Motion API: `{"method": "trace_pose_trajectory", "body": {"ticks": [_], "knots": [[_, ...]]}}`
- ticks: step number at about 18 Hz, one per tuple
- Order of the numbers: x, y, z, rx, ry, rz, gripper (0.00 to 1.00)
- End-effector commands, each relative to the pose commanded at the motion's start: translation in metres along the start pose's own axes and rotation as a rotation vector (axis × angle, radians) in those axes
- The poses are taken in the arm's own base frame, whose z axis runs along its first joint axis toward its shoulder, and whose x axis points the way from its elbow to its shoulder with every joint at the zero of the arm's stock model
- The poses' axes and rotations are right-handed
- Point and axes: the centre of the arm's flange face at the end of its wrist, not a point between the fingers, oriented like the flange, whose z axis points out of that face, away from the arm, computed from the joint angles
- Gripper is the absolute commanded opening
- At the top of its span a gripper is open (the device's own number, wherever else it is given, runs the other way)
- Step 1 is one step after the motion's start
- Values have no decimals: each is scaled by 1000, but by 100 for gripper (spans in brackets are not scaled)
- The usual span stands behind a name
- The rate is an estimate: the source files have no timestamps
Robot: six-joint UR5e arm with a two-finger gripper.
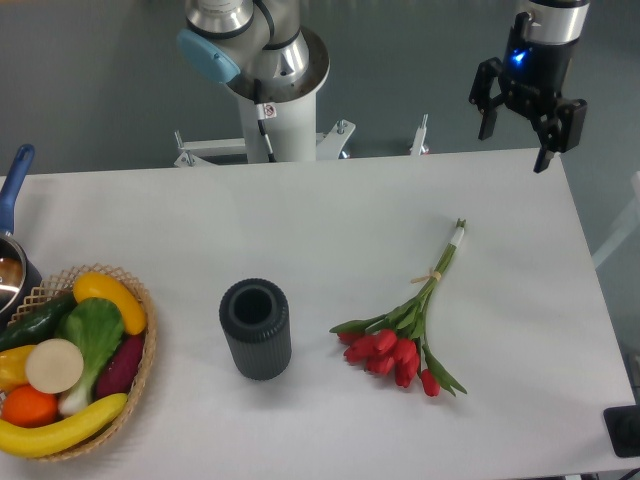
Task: Pick up the flowers from the table
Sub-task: 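Move the open gripper toward the red tulip bundle's stems, then lower the open gripper over the tulip stems near the tie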
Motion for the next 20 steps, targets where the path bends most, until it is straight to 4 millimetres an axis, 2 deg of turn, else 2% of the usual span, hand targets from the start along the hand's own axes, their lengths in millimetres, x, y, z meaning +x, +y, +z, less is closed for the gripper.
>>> {"method": "trace_pose_trajectory", "body": {"ticks": [5,8,10,13,14,16,18,20], "knots": [[6,-10,1,-2,-1,-20,100],[11,-9,12,3,8,-137,100],[12,-16,21,6,-31,-204,100],[16,-34,48,16,-42,-278,100],[19,-38,62,21,-25,-282,100],[18,-48,89,27,5,-272,100],[17,-54,106,28,34,-300,100],[7,-58,130,27,43,-325,100]]}}
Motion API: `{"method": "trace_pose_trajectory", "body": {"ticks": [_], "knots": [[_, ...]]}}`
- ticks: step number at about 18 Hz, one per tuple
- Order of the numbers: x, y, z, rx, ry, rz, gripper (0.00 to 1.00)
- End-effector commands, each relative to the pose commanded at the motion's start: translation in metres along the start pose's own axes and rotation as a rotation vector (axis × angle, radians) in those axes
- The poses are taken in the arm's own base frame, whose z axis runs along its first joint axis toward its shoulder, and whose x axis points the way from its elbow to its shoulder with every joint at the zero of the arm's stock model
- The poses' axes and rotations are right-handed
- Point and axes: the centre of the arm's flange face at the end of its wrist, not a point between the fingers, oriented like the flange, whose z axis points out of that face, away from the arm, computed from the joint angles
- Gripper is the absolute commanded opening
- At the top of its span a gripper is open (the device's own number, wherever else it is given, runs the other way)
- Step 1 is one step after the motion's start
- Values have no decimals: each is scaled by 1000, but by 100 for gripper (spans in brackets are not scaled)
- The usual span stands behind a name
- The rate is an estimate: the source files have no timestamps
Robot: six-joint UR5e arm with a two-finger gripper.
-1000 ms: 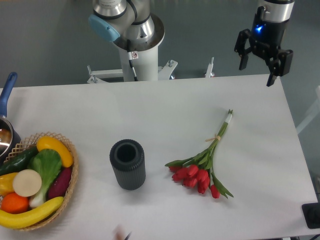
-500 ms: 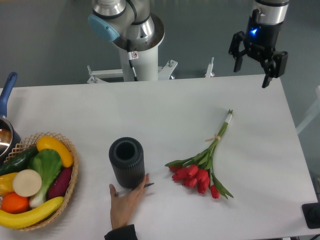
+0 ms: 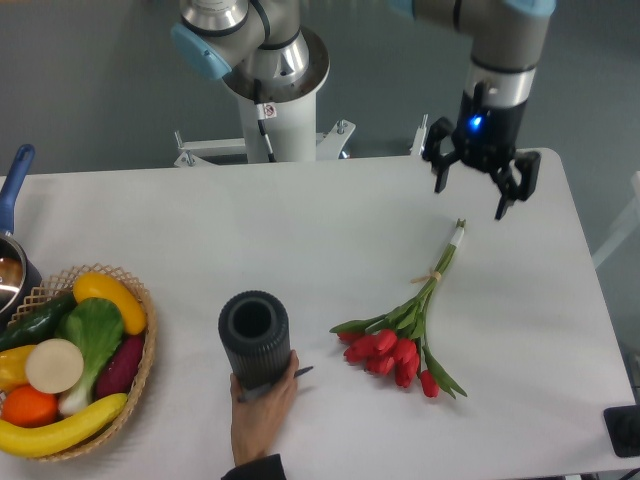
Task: Pick up the flowers from the table
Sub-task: 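Lower the open gripper over the tulip stems near the tie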
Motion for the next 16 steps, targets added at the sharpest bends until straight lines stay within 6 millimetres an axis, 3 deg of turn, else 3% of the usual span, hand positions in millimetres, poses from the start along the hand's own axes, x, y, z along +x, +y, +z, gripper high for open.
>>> {"method": "trace_pose_trajectory", "body": {"ticks": [4,7,16], "knots": [[-5,1,55,-38,31,-8,100],[2,-7,86,-99,69,22,100],[4,-7,137,-113,119,6,100]]}}
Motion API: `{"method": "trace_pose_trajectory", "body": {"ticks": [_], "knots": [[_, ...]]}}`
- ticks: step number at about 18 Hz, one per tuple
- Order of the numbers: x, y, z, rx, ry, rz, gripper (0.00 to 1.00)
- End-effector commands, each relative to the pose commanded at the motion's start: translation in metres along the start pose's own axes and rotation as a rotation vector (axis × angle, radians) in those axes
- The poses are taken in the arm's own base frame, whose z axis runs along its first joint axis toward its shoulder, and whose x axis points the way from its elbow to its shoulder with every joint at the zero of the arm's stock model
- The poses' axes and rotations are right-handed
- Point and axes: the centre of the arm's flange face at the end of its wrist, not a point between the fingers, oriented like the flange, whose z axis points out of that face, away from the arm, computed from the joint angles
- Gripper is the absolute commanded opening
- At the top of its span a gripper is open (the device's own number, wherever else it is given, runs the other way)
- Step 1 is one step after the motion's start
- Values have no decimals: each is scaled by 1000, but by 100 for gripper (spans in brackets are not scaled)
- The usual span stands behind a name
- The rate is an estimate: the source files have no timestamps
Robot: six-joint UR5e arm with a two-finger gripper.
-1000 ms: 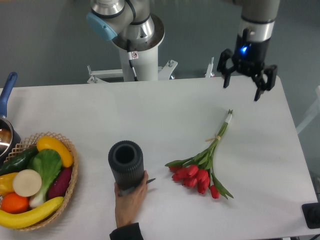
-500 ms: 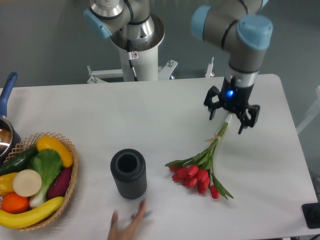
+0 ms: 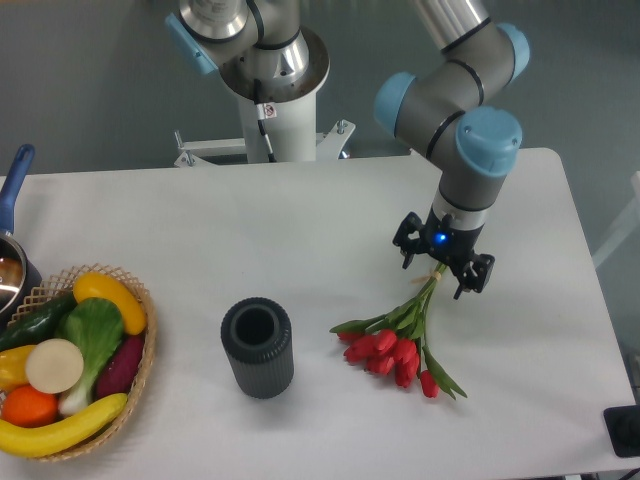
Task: Pick up the flowers from the table
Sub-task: 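Lower the open gripper over the tulip stems near the tie, then close the gripper around the tulip stems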
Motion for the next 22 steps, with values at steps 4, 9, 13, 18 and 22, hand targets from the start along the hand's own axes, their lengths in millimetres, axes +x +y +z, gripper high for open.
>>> {"method": "trace_pose_trajectory", "body": {"ticks": [4,9,13,18,22], "knots": [[-2,2,24,-7,11,-13,100],[-1,4,37,-57,12,-6,100],[3,-2,47,-60,24,0,100],[7,-7,51,-62,31,6,92],[6,-7,50,-62,28,10,67]]}}
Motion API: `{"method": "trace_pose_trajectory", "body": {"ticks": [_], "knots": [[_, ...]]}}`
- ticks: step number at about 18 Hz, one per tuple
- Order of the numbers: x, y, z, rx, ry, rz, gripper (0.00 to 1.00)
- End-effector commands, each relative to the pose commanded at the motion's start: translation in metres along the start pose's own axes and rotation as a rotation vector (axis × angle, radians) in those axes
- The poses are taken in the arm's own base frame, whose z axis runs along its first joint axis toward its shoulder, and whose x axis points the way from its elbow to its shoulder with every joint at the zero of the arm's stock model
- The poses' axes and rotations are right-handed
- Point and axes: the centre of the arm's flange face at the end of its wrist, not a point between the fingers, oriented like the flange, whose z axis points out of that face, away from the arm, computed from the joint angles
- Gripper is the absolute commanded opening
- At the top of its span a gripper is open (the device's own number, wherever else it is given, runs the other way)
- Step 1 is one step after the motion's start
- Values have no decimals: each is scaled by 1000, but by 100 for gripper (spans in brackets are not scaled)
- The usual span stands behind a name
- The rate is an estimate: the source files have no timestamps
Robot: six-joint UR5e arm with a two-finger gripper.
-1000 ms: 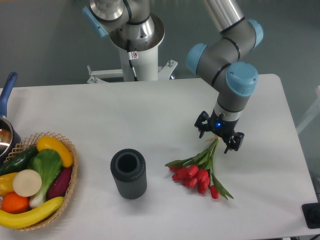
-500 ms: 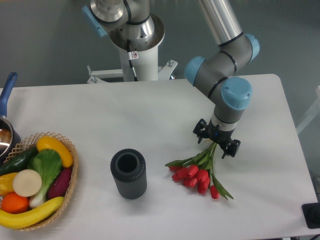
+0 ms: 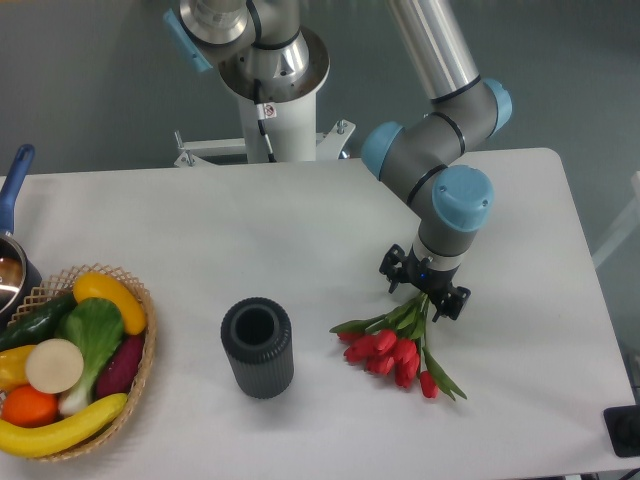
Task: Pick up the flowers from the table
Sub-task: 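Close the gripper around the tulip stems, then lift the gripped tulip bundle up off the table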
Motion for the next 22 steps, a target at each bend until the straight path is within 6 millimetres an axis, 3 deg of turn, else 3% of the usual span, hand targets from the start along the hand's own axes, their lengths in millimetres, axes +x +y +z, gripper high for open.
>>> {"method": "trace_pose_trajectory", "body": {"ticks": [9,14,22], "knots": [[-1,0,-3,3,-4,-3,37],[-5,0,-8,5,-15,-6,31],[-11,-1,-18,13,-35,-3,28]]}}
